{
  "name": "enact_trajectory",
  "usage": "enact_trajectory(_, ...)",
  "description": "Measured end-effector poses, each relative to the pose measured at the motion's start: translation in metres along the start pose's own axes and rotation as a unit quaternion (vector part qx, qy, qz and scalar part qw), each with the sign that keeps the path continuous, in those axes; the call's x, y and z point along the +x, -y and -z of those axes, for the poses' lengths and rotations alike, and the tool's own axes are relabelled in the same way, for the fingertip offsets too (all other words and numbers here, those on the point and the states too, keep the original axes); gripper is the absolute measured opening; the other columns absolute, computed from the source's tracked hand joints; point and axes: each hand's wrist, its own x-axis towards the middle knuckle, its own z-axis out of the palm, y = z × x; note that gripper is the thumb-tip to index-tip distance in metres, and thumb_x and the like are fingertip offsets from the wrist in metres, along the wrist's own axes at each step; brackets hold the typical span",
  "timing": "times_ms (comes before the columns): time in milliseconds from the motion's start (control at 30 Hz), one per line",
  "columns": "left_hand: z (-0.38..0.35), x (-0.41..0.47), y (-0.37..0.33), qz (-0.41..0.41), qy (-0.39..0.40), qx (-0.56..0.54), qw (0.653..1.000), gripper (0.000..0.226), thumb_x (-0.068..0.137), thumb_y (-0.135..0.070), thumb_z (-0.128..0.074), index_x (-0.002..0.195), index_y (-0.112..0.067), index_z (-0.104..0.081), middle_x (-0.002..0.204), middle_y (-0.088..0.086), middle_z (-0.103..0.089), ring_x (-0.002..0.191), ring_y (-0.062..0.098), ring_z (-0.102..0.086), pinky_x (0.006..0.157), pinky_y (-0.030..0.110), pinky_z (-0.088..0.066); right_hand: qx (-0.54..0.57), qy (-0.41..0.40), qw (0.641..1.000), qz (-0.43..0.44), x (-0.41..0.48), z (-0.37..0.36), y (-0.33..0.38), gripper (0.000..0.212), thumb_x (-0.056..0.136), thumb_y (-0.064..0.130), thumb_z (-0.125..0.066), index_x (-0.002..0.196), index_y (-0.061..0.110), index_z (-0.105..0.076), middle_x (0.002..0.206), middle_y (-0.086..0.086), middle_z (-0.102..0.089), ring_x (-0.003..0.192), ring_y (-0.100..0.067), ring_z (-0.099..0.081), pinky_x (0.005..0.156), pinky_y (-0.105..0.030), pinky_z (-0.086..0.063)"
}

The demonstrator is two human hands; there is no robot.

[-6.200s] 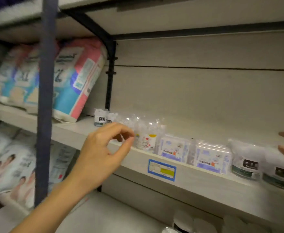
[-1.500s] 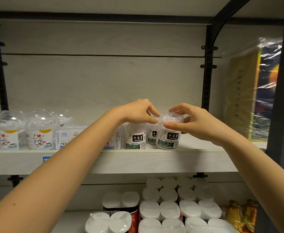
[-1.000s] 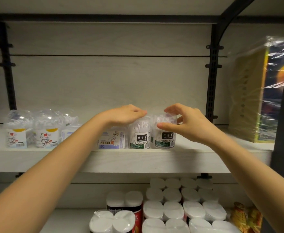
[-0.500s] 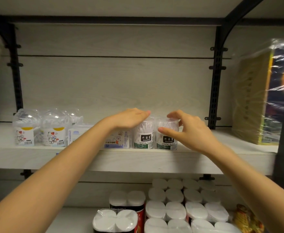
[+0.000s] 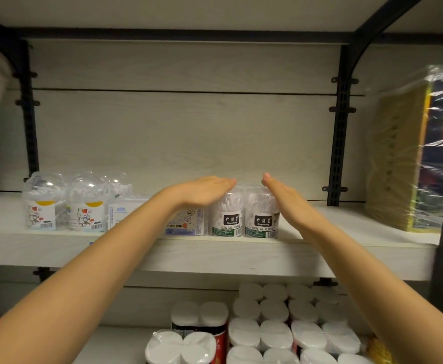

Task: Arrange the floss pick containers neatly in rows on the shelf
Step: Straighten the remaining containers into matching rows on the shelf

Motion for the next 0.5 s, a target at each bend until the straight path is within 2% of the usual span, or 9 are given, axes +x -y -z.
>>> enact_trajectory(100,0.001,-0.001,-0.002,0.003,0.005,0.000,1.000,0.053,0.101,-0.036,-0.016,0.146,-0.009,-0.025,0.156,0.005,-0.019,0.144,0.015,-0.020,0.118,0.029,-0.012,0.001,0.022,1.000,0.001,-0.002,0.001,0.001,0.059,0.095,0.052,-0.030,0.141,0.017,-0.039,0.151,0.001,-0.034,0.138,-0.012,-0.030,0.102,-0.022,-0.020)
enact_trajectory(167,0.005,-0.008,-0.003,0.001,0.008,-0.015,1.000,0.054,0.101,-0.039,-0.013,0.147,-0.012,-0.019,0.157,0.000,-0.015,0.144,0.012,-0.016,0.115,0.023,-0.008,0.004,0.031,1.000,0.002,-0.004,0.005,0.003,0.062,0.093,0.055,-0.029,0.144,0.020,-0.034,0.154,0.003,-0.026,0.141,-0.010,-0.023,0.107,-0.023,-0.014)
enact_trajectory(233,0.016,-0.018,0.003,0.014,-0.034,-0.030,0.999,0.053,0.101,-0.040,-0.014,0.148,-0.016,-0.020,0.156,-0.005,-0.017,0.144,0.009,-0.016,0.110,0.018,-0.008,-0.021,-0.021,0.999,0.034,-0.006,0.014,0.010,0.059,0.093,0.054,-0.029,0.144,0.023,-0.032,0.155,0.005,-0.023,0.142,-0.008,-0.019,0.113,-0.027,-0.010)
enact_trajectory(300,0.034,-0.033,0.018,0.032,-0.092,-0.012,0.995,0.049,0.101,-0.037,-0.020,0.141,-0.015,-0.039,0.148,-0.003,-0.036,0.137,0.010,-0.029,0.110,0.022,-0.017,-0.066,-0.085,0.989,0.106,-0.009,0.021,0.025,0.049,0.096,0.045,-0.034,0.138,0.021,-0.043,0.148,0.003,-0.038,0.136,-0.009,-0.031,0.110,-0.025,-0.020)
enact_trajectory(333,0.042,-0.042,0.026,0.040,-0.108,0.003,0.993,0.043,0.101,-0.034,-0.025,0.131,-0.014,-0.049,0.136,-0.001,-0.046,0.129,0.011,-0.038,0.106,0.025,-0.024,-0.090,-0.083,0.982,0.144,-0.010,0.021,0.035,0.045,0.095,0.043,-0.037,0.133,0.021,-0.049,0.141,0.004,-0.048,0.130,-0.008,-0.040,0.106,-0.023,-0.027)
enact_trajectory(367,0.050,-0.051,0.034,0.043,-0.112,0.015,0.993,0.036,0.100,-0.031,-0.031,0.122,-0.014,-0.055,0.128,0.000,-0.052,0.123,0.012,-0.043,0.103,0.026,-0.028,-0.120,-0.054,0.976,0.176,-0.011,0.018,0.046,0.042,0.094,0.042,-0.040,0.128,0.023,-0.055,0.133,0.007,-0.055,0.122,-0.005,-0.047,0.100,-0.020,-0.033)
enact_trajectory(433,0.061,-0.069,0.047,0.039,-0.095,0.021,0.995,0.035,0.098,-0.028,-0.041,0.127,-0.015,-0.056,0.132,-0.003,-0.055,0.122,0.009,-0.046,0.102,0.023,-0.031,-0.192,0.044,0.957,0.211,-0.013,0.005,0.066,0.037,0.090,0.045,-0.045,0.120,0.029,-0.059,0.122,0.015,-0.060,0.111,0.002,-0.051,0.086,-0.011,-0.037)
enact_trajectory(500,0.067,-0.084,0.057,0.037,-0.050,0.039,0.997,0.039,0.096,-0.029,-0.046,0.133,-0.020,-0.052,0.137,-0.007,-0.052,0.120,0.004,-0.046,0.096,0.018,-0.030,-0.280,0.123,0.925,0.227,-0.012,-0.015,0.082,0.038,0.087,0.048,-0.049,0.120,0.032,-0.058,0.123,0.017,-0.059,0.107,0.003,-0.052,0.080,-0.008,-0.038)
